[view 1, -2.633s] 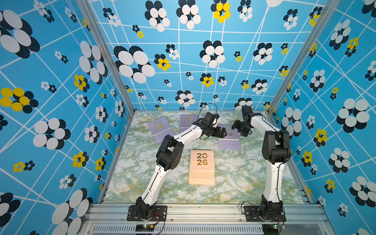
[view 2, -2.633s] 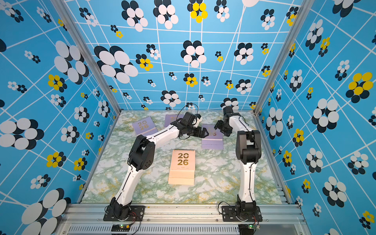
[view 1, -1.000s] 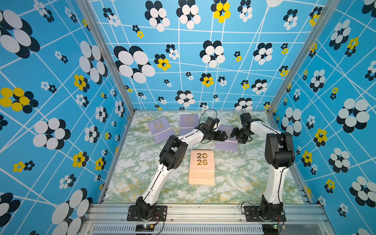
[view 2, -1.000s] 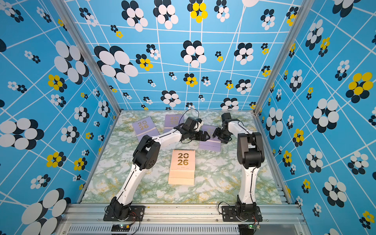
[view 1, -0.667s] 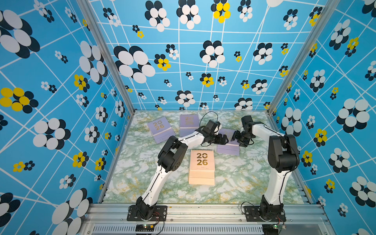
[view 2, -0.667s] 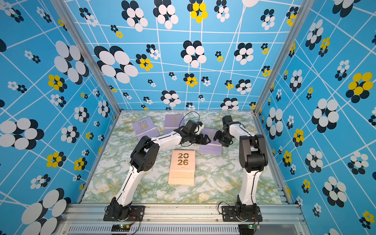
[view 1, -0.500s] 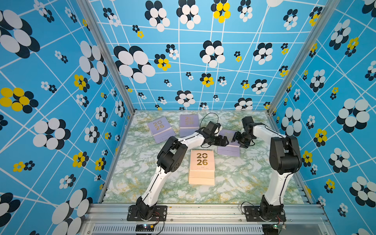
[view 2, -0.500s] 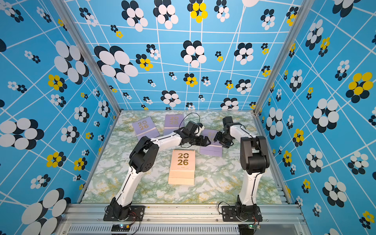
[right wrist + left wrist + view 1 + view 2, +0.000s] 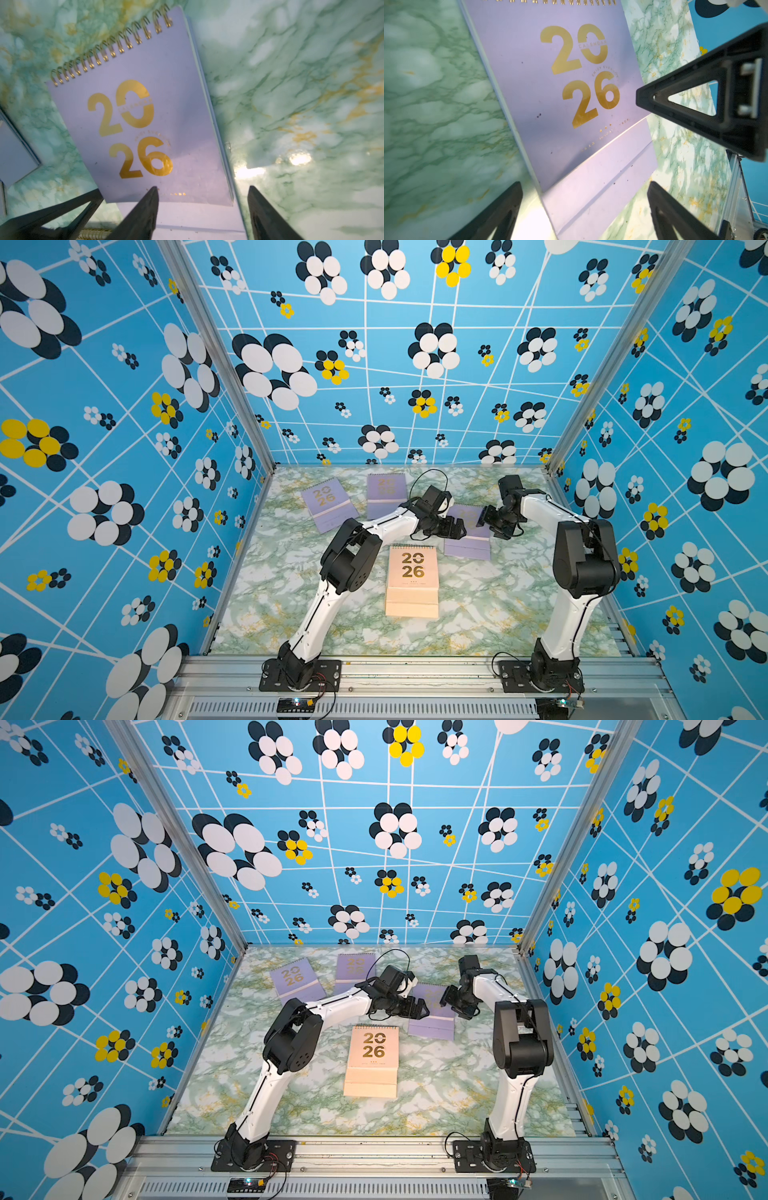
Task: Stack the calendars
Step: Adjust the calendar at the center of the board, then pick up the calendar at the center of the board.
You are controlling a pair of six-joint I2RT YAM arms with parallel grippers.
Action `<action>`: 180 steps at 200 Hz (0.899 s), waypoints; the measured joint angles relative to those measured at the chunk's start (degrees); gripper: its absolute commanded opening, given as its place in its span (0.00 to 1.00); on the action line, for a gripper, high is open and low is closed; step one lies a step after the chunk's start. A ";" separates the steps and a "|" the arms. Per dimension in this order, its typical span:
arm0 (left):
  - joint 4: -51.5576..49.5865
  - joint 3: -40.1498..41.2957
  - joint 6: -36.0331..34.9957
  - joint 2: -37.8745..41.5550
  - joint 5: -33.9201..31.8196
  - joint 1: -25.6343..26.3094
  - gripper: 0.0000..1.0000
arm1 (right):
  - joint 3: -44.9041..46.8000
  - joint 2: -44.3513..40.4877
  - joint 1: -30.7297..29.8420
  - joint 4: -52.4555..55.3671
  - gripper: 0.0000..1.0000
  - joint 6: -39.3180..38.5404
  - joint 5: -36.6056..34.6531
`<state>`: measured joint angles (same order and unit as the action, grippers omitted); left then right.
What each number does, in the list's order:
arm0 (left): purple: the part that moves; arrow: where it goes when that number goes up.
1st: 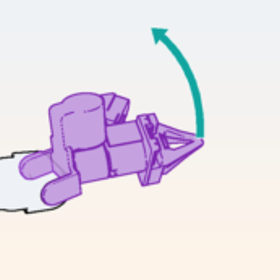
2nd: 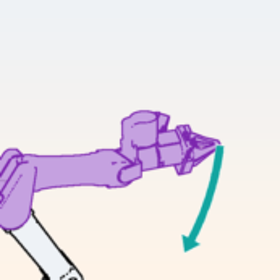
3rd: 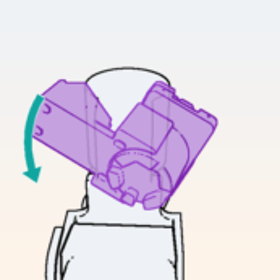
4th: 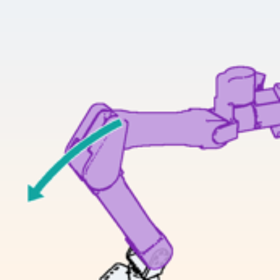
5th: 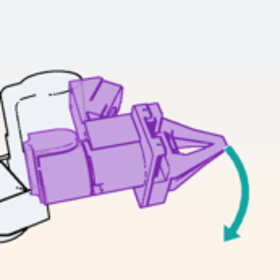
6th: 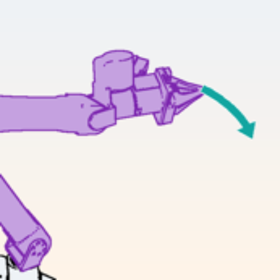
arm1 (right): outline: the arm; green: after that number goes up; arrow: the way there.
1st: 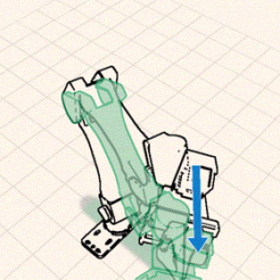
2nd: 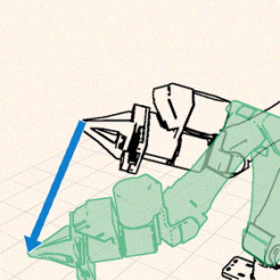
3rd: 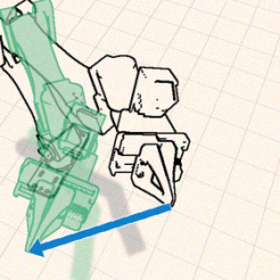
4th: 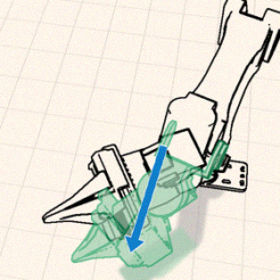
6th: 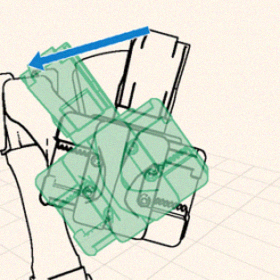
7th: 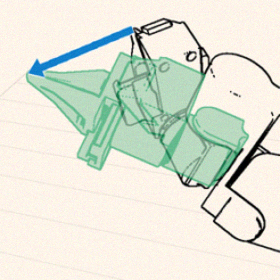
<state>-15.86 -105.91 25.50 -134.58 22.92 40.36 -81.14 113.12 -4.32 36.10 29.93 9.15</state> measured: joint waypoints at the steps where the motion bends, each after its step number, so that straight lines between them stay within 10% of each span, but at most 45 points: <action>1: -0.04 -0.13 -0.02 -0.02 -0.02 0.00 0.96 | -0.04 0.04 0.00 -0.02 0.69 -0.02 0.00; 180: -5.42 -11.28 -1.09 -7.02 0.33 -0.48 0.95 | -2.60 4.39 0.02 -2.14 0.68 -1.09 3.50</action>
<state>-21.28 -117.19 24.40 -141.60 23.24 39.88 -83.74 117.51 -4.29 33.95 28.84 12.64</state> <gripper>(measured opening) 0.955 0.686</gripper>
